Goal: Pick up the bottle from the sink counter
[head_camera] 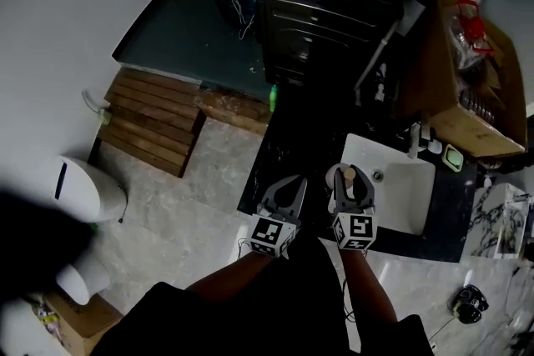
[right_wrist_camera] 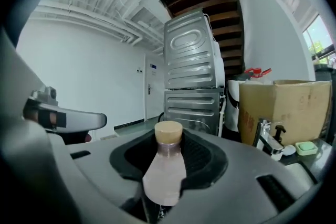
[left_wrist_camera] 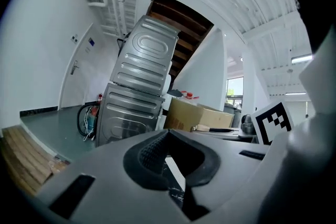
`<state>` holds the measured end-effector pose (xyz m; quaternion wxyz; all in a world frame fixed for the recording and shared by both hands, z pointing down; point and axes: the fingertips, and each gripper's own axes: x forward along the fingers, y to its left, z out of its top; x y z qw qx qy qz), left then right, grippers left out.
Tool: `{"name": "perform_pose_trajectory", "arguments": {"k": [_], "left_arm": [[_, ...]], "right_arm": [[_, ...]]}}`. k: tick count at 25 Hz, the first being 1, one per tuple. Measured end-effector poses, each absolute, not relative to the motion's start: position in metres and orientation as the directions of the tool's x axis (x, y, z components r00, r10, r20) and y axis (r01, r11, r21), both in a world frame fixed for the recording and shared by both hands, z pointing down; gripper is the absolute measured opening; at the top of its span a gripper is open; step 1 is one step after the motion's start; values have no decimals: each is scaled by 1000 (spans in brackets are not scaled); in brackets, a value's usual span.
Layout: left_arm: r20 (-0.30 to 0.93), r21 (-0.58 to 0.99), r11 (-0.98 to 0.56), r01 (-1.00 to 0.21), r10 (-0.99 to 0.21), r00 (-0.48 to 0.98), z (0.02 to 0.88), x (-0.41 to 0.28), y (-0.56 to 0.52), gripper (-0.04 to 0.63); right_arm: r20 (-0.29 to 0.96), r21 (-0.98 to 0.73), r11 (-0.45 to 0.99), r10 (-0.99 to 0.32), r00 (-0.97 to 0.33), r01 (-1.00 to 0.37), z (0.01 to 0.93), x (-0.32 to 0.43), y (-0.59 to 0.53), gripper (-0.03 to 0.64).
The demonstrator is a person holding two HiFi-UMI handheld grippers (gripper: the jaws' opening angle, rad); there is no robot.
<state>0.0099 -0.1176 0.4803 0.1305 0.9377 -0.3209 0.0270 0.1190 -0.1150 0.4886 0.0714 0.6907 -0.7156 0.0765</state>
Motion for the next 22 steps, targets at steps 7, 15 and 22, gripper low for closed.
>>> {"name": "perform_pose_trajectory", "arguments": {"k": [7,15,22], "left_arm": [[106,223,-804,-551,-542,834,467,35,-92,14],[89,187,-828,-529,-522,848,448,101,-71,14],[70,124,-839,-530,-525,848,431,159,-54,14]], "right_arm": [[200,-23,-51,-979,46,-998,474,146,-71,153],[173,-16,-56,-984,52,-998,450,195,-37,153],[150,-34,-6,-989,1,-999,424,240,-2,153]]}}
